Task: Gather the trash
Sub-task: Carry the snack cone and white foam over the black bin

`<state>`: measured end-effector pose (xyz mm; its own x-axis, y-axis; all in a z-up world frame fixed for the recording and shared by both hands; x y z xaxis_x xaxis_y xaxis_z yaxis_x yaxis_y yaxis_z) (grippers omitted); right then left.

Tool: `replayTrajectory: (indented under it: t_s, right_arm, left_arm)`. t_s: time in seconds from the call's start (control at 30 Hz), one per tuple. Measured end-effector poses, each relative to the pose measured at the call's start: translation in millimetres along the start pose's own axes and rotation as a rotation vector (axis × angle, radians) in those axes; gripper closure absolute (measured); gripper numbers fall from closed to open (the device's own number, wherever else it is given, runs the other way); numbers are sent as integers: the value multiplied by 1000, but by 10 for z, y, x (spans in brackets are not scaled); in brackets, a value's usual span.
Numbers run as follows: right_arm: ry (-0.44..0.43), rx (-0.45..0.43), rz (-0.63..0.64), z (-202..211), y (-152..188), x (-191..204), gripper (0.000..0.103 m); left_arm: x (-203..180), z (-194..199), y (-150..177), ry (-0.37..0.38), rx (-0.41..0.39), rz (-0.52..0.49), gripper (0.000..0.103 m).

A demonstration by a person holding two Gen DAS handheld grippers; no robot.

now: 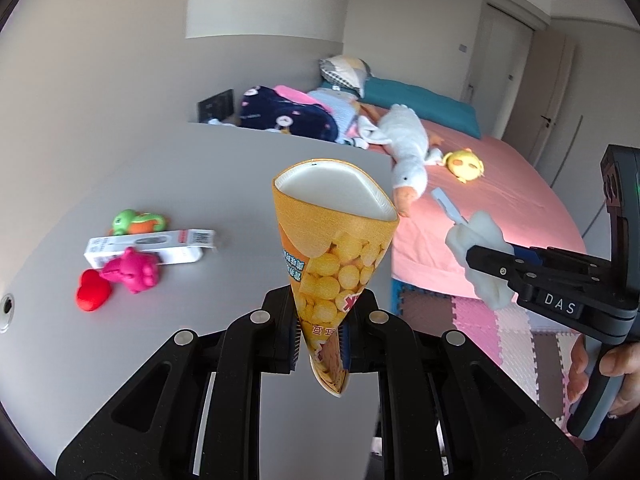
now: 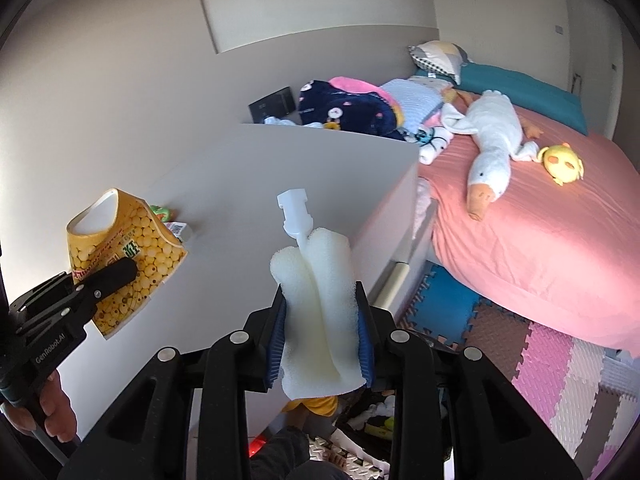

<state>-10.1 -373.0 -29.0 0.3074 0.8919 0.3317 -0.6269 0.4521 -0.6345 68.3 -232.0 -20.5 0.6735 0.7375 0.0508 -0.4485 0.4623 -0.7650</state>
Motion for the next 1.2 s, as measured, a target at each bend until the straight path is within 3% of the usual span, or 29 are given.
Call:
replayTrajectory:
  t_s: [0.67,1.03,1.13,1.2]
  right_arm:
    - [99,-48,-141,296,28,-965,70]
    - [165,-52,-222,393,80,-1514,69]
    - [181,-37,-245,362,97,-1640,62]
    - [205,-37,-272,353,97,-1750,34]
  left_arm:
    - [-1010,-319,-157,153,35,-120,89]
    - [-1553,-563,-107,251,93,-185,89]
    - [-1682,-628,-67,288,119,-198,88]
    - [-1823,-702,5,338,171,-233,86]
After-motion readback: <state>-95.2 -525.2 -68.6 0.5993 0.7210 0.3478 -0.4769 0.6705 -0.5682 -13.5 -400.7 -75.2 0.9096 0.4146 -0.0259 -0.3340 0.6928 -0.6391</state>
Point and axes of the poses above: each gripper's, at about its wrist camera, not at the fingertips, and z roughly against the way its jaws point, x to its left, y to its underside, the point moved 10 cm from there along -z, roughly the way its jaws point, and after that the axes turned 12 degrees about -z, right-handed, at the moved point
